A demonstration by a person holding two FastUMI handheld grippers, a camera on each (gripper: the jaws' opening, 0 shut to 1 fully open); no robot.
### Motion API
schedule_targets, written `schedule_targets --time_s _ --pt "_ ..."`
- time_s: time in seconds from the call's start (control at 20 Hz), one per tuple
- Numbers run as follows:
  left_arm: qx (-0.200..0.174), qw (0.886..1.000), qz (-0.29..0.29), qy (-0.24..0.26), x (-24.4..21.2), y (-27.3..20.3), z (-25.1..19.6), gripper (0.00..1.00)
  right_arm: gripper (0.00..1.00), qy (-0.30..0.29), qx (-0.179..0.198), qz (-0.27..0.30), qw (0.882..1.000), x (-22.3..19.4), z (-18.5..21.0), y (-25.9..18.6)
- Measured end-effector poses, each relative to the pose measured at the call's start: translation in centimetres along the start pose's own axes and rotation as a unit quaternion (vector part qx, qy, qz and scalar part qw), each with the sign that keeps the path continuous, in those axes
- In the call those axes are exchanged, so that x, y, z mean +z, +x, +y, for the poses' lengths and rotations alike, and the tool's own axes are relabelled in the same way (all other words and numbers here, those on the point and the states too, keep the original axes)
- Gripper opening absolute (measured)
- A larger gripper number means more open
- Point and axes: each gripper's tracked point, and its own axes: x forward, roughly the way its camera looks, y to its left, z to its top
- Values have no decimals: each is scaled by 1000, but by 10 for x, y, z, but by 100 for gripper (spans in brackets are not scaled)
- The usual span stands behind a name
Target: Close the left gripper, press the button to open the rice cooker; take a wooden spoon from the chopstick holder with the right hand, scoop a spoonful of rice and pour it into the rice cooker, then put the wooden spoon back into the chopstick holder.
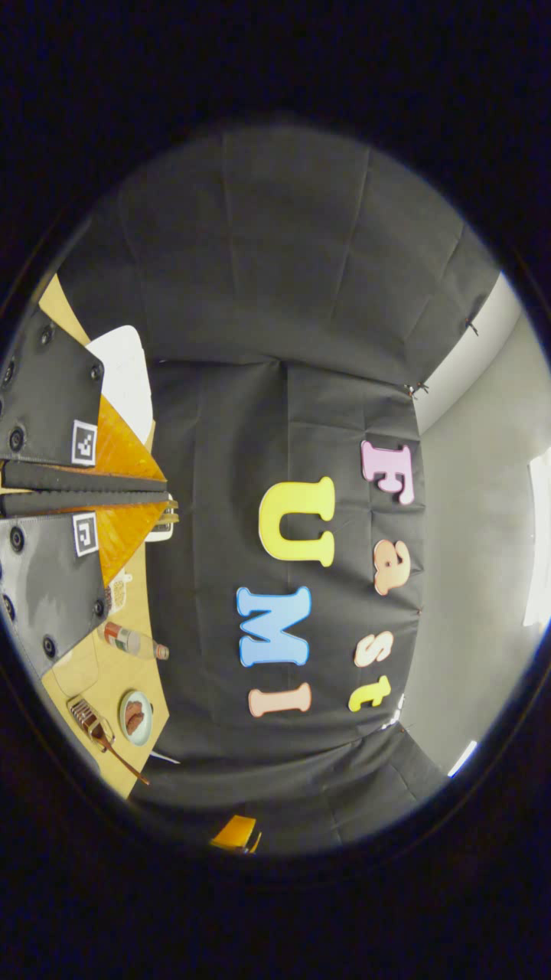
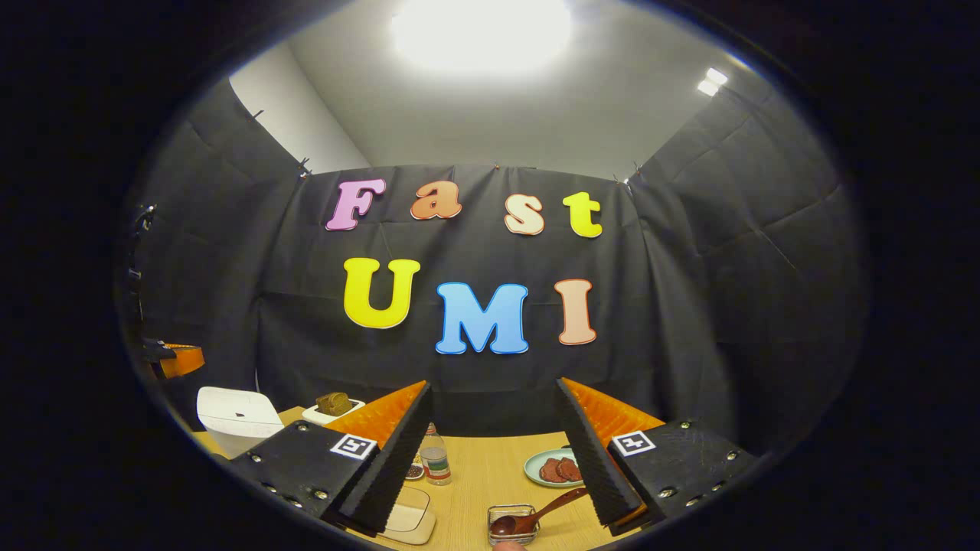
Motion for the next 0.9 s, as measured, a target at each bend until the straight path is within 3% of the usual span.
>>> schedule_targets --time_s 0.4,0.8,0.9 --pt "27 995 79 -45 -80 67 72 9 96 -4 -54 32 998 -14 -8 -6" --pt "19 983 173 -66 -169 83 70 9 96 -29 -81 56 995 -19 -23 -18" --pt "13 985 162 -58 -172 86 67 9 96 -32 -80 55 995 -18 -23 -20"
